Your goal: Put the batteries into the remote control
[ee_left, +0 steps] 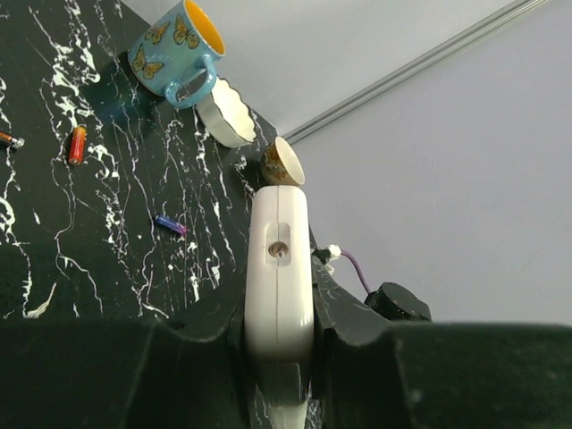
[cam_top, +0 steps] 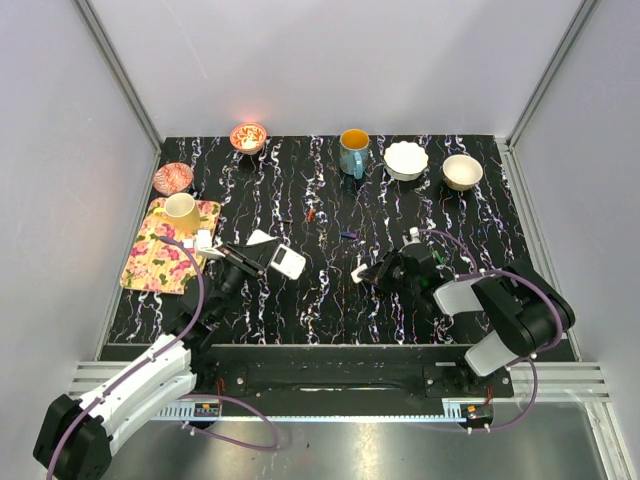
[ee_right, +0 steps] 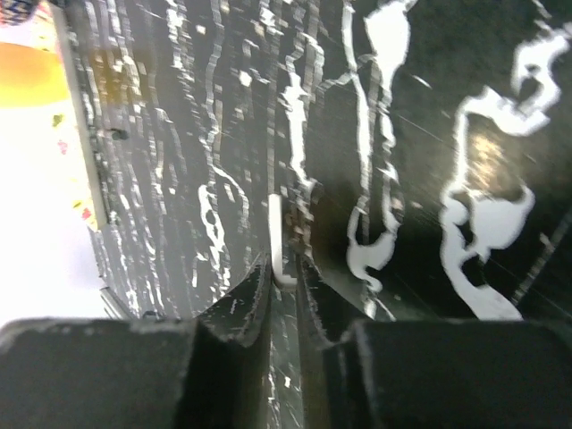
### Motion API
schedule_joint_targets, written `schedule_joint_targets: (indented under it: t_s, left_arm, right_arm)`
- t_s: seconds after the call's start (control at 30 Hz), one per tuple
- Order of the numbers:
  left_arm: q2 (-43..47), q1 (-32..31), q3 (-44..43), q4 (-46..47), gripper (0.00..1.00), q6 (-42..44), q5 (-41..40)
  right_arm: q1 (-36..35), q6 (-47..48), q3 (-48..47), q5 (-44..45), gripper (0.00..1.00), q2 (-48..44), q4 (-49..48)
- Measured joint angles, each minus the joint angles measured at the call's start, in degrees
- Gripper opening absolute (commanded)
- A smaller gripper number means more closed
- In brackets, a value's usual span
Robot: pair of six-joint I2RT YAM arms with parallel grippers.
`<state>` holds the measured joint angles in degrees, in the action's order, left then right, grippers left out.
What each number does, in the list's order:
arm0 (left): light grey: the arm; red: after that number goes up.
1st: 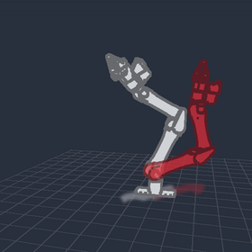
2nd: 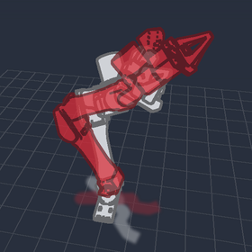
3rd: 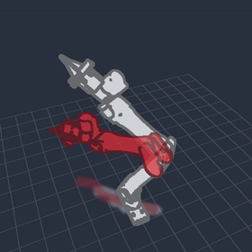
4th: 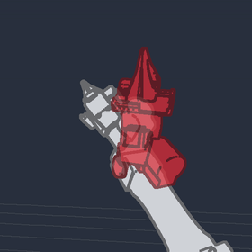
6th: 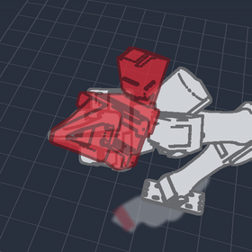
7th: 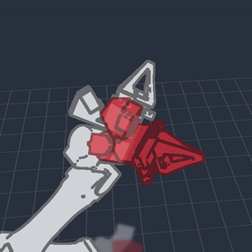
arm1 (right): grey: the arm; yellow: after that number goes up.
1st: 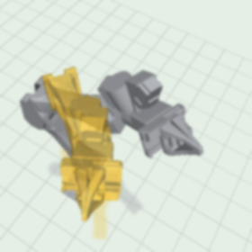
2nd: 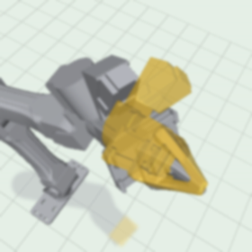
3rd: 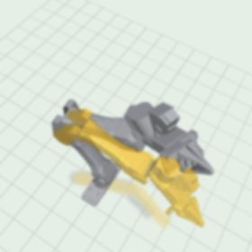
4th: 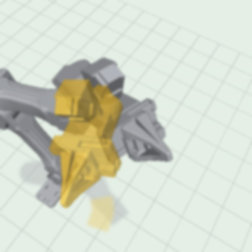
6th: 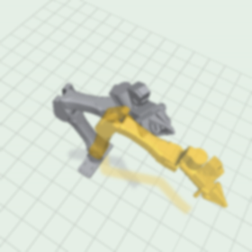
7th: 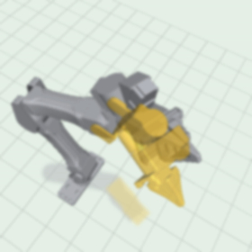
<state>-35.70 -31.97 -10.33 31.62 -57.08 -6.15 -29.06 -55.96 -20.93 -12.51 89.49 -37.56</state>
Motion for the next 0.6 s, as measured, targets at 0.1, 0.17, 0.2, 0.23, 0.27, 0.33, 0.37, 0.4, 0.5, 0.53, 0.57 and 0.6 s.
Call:
schedule_joint_targets:
  t_s: [0.1,0.17,0.2,0.23,0.27,0.33,0.37,0.4,0.5,0.53,0.57,0.6]
  left_arm:
    - [-1.22,0.0,0.0,0.0,0.0,-0.33,0.24]
    - [-1.77,0.0,0.0,0.02,0.0,-0.44,0.46]
    - [-1.99,0.0,0.0,0.04,0.0,-0.46,0.59]
    - [-2.19,0.0,0.0,0.04,0.0,-0.48,0.7]
    - [-2.32,0.0,0.0,0.04,0.0,-0.5,0.83]
    - [-2.4,0.0,0.0,0.04,0.0,-0.5,1.05]
    - [-2.4,0.0,0.0,0.04,0.0,-0.5,1.11]
    - [-2.38,0.0,0.0,0.04,0.0,-0.5,1.18]
    - [-2.25,0.0,0.0,-0.07,0.0,-0.44,1.18]
    - [-2.16,0.0,0.0,-0.13,0.0,-0.42,1.18]
    - [-2.12,0.0,0.0,-0.22,0.0,-0.39,1.18]
    - [-2.01,0.0,0.0,-0.42,0.0,-0.35,1.18]
  right_arm:
    - [0.0,-0.24,0.04,0.44,0.34,-0.46,3.96]
    - [0.09,-0.09,-0.24,0.68,0.41,-1.27,5.07]
    - [0.09,-0.09,-0.31,0.68,0.43,-1.6,5.51]
    - [0.09,-0.07,-0.52,0.79,0.47,-1.86,6.05]
    - [0.09,0.0,-0.7,0.83,0.49,-2.1,6.45]
    - [0.09,0.02,-1.11,0.96,0.55,-2.69,7.48]
    - [0.09,0.07,-1.27,1.01,0.57,-3.06,8.0]
    - [0.09,0.15,-1.44,1.07,0.59,-3.72,8.98]
    - [0.09,0.85,-2.03,1.64,0.65,-6.47,13.79]
    - [0.11,1.27,-2.32,1.92,0.66,-7.65,15.96]
    - [0.09,1.86,-2.58,2.43,0.67,-9.09,18.43]
    - [0.11,2.32,-2.8,2.69,0.67,-10.34,20.59]
